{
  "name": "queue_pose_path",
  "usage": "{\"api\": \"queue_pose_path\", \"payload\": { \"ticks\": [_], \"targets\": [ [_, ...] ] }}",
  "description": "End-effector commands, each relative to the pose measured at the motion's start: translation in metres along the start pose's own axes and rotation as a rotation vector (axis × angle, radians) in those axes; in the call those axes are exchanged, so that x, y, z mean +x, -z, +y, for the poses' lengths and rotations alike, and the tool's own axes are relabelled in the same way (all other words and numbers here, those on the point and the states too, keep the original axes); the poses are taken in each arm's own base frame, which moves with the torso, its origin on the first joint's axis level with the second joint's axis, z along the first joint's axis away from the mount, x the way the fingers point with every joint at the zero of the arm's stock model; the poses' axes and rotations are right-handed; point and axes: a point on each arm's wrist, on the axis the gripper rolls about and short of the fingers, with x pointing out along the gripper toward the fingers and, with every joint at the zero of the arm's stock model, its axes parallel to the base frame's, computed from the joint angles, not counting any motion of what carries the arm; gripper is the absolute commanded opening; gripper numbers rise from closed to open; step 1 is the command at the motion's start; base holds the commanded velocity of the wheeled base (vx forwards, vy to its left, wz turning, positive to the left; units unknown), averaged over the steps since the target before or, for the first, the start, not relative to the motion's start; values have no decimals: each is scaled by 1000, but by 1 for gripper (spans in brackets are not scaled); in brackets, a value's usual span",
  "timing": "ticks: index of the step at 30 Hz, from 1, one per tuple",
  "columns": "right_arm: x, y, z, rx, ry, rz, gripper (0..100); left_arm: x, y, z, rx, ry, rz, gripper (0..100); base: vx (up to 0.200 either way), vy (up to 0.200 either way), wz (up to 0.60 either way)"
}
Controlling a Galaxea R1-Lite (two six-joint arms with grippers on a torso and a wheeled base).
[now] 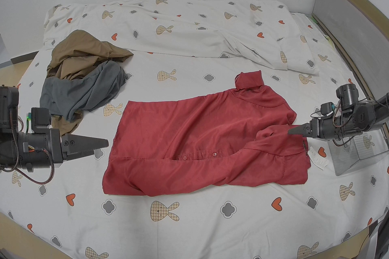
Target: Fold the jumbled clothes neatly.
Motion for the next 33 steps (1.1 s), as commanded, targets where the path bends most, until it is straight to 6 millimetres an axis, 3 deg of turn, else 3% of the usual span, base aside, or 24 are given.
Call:
{"api": "queue_pose_path", "payload": {
  "ticks": [1, 13, 33],
  "targets": [
    [-14, 12, -9, 39, 28, 6, 100, 1, 0, 1, -3, -1, 3, 100, 0, 0, 0],
    [-9, 63, -14, 61, 27, 148, 100, 1, 1, 1, -5, 0, 6, 100, 0, 0, 0],
    [-4, 70, -18, 58, 27, 178, 100, 0, 1, 0, -2, 0, 4, 100, 0, 0, 0]
  ]
}}
